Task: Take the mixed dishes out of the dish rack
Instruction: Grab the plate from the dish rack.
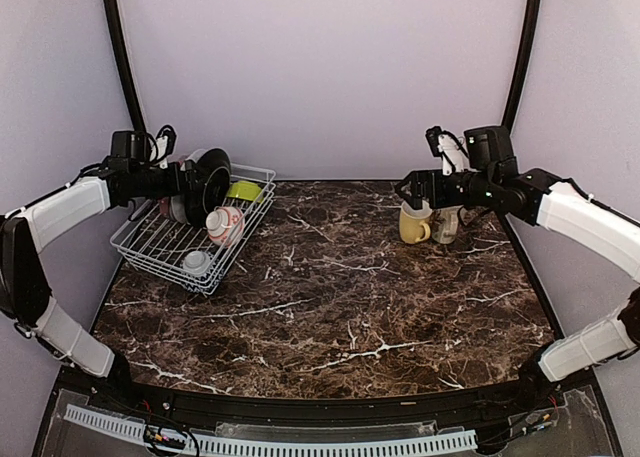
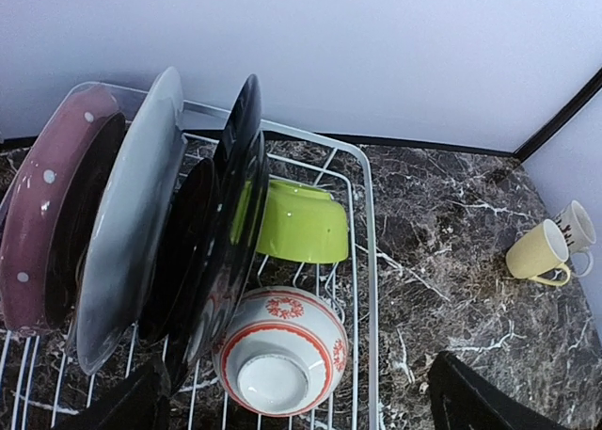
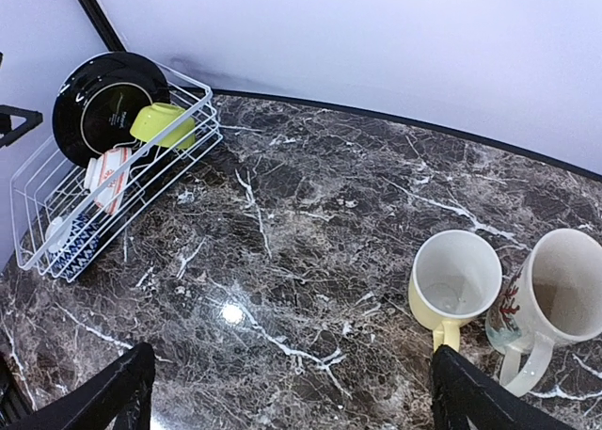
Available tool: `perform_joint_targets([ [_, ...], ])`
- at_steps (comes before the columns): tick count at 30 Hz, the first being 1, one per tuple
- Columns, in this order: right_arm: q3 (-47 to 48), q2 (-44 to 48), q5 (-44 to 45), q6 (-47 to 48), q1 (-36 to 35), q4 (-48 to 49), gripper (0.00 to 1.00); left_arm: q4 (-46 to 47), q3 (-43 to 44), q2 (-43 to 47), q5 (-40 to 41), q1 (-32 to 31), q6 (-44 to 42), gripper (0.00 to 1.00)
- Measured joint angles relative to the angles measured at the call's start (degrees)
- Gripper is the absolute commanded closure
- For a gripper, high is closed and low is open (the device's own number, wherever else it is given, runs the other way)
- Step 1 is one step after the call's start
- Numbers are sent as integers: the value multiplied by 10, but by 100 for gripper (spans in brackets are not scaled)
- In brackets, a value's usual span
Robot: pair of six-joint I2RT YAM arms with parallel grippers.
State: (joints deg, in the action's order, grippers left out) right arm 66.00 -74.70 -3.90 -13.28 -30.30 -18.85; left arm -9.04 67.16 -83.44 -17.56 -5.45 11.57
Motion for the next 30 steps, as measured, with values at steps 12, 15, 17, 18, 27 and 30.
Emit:
perform_joint_targets([
  [12, 14, -47, -48, -14, 3, 28, 1, 38, 25, -77, -150, 88, 50, 34],
  [15, 17, -54, -53, -14, 3, 28, 1, 38, 35, -96, -170, 88, 43, 45],
  [17, 17, -54, -55, -14, 3, 30, 1, 38, 49, -112, -183, 87, 35, 50],
  [18, 18, -54, -57, -14, 3, 33, 1, 38, 56, -122, -189, 87, 28, 53],
  [27, 32, -61, -70, -14, 3, 44, 1, 36, 84, -174, -216, 87, -1, 69],
  [30, 30, -61, -71, -14, 3, 49, 1, 32, 94, -185, -221, 87, -12, 70],
])
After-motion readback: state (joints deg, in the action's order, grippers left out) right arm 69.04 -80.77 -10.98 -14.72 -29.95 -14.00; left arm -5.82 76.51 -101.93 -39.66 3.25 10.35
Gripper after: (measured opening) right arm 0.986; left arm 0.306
